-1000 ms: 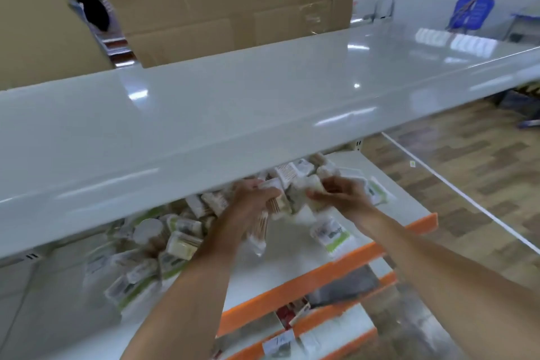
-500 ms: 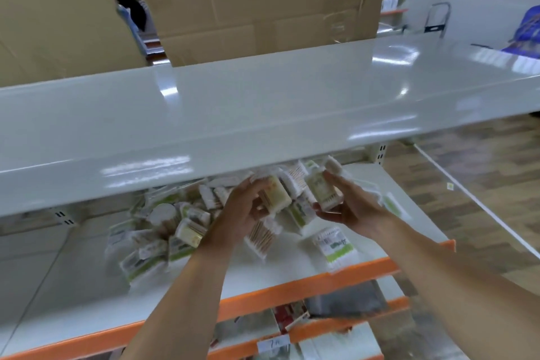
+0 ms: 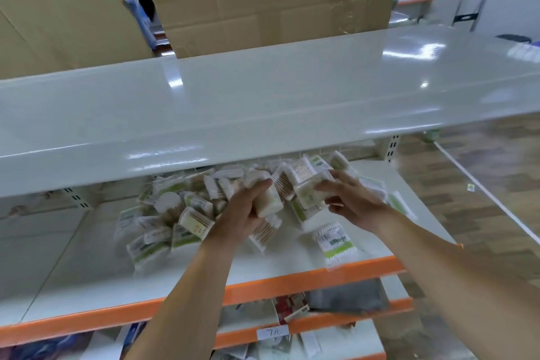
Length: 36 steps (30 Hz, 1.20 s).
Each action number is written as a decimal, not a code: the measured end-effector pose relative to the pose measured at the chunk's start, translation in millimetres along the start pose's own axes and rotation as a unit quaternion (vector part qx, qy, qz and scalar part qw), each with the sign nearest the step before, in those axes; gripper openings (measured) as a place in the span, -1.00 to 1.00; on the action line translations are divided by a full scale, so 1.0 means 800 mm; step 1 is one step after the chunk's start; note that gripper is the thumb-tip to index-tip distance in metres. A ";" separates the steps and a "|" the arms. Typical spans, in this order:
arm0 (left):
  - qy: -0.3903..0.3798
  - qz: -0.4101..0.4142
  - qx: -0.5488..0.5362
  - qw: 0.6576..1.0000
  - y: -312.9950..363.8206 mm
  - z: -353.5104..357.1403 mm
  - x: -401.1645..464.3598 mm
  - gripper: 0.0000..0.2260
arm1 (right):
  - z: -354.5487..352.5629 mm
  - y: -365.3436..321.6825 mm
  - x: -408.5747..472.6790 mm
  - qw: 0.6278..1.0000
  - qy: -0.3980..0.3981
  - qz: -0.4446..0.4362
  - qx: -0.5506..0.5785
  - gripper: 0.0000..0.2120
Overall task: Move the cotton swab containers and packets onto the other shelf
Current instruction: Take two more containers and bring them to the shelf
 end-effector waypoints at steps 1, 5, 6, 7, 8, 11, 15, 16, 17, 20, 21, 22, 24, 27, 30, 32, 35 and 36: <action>-0.017 0.008 0.006 1.000 -0.001 0.001 -0.001 -0.79 | 0.001 0.000 0.000 1.000 -0.004 0.002 -0.006 -0.54; -0.046 0.030 0.015 0.998 -0.004 0.000 -0.007 -0.76 | 0.007 0.004 0.004 0.999 -0.048 0.012 0.021 -0.58; -0.045 0.032 0.017 0.998 -0.004 -0.001 -0.010 -0.76 | 0.009 0.004 0.005 0.998 -0.054 0.013 0.026 -0.57; -0.041 0.032 0.021 0.998 -0.004 -0.004 -0.012 -0.76 | 0.012 0.004 0.006 0.998 -0.060 0.013 0.021 -0.57; -0.038 0.030 0.026 0.999 -0.004 -0.006 -0.014 -0.78 | 0.016 0.004 0.006 0.998 -0.065 0.013 0.013 -0.58; -0.018 0.029 0.075 0.997 -0.003 -0.012 -0.021 -0.77 | 0.025 0.004 0.007 0.997 -0.069 0.017 -0.004 -0.57; 0.067 0.012 0.142 0.988 -0.001 -0.029 -0.029 -0.59 | 0.037 0.008 0.012 0.997 -0.068 0.001 -0.037 -0.67; 0.077 0.012 0.143 0.987 -0.001 -0.031 -0.032 -0.55 | 0.040 0.009 0.013 0.997 -0.062 -0.002 -0.045 -0.69; 0.087 0.014 0.144 0.986 0.000 -0.034 -0.035 -0.54 | 0.044 0.011 0.013 0.997 -0.057 -0.004 -0.055 -0.70; 0.123 0.016 0.148 0.981 0.000 -0.047 -0.043 -0.62 | 0.058 0.016 0.014 0.996 -0.056 -0.006 -0.074 -0.67; 0.137 0.015 0.149 0.979 0.000 -0.054 -0.047 -0.67 | 0.063 0.018 0.013 0.995 -0.057 -0.006 -0.078 -0.67; 0.155 0.010 0.148 0.977 -0.001 -0.060 -0.052 -0.69 | 0.069 0.019 0.013 0.995 -0.061 -0.006 -0.083 -0.69; 0.189 0.003 0.148 0.971 -0.002 -0.072 -0.060 -0.68 | 0.081 0.021 0.013 0.994 -0.067 -0.007 -0.089 -0.76; 0.222 -0.004 0.153 0.963 -0.003 -0.089 -0.071 -0.68 | 0.097 0.027 0.015 0.992 -0.078 -0.008 -0.096 -0.71; 0.242 -0.003 0.156 0.958 -0.003 -0.100 -0.082 -0.70 | 0.113 0.031 0.014 0.989 -0.089 -0.014 -0.114 -0.58; 0.245 0.002 0.166 0.955 0.000 -0.103 -0.093 -0.72 | 0.125 0.035 0.014 0.987 -0.102 -0.016 -0.121 -0.62; 0.253 0.015 0.181 0.950 0.004 -0.114 -0.109 -0.75 | 0.145 0.041 0.015 0.985 -0.119 -0.009 -0.125 -0.66; 0.260 0.019 0.182 0.948 0.006 -0.119 -0.115 -0.73 | 0.152 0.043 0.016 0.984 -0.125 -0.007 -0.128 -0.69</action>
Point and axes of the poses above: each hand's wrist, its own x-axis towards the middle knuckle, its own z-axis out of the palm, y = z × x, the point moved 5 cm from there along x, towards the middle knuckle, and after that the axes turned 12 degrees about x, right-handed, at the moved point
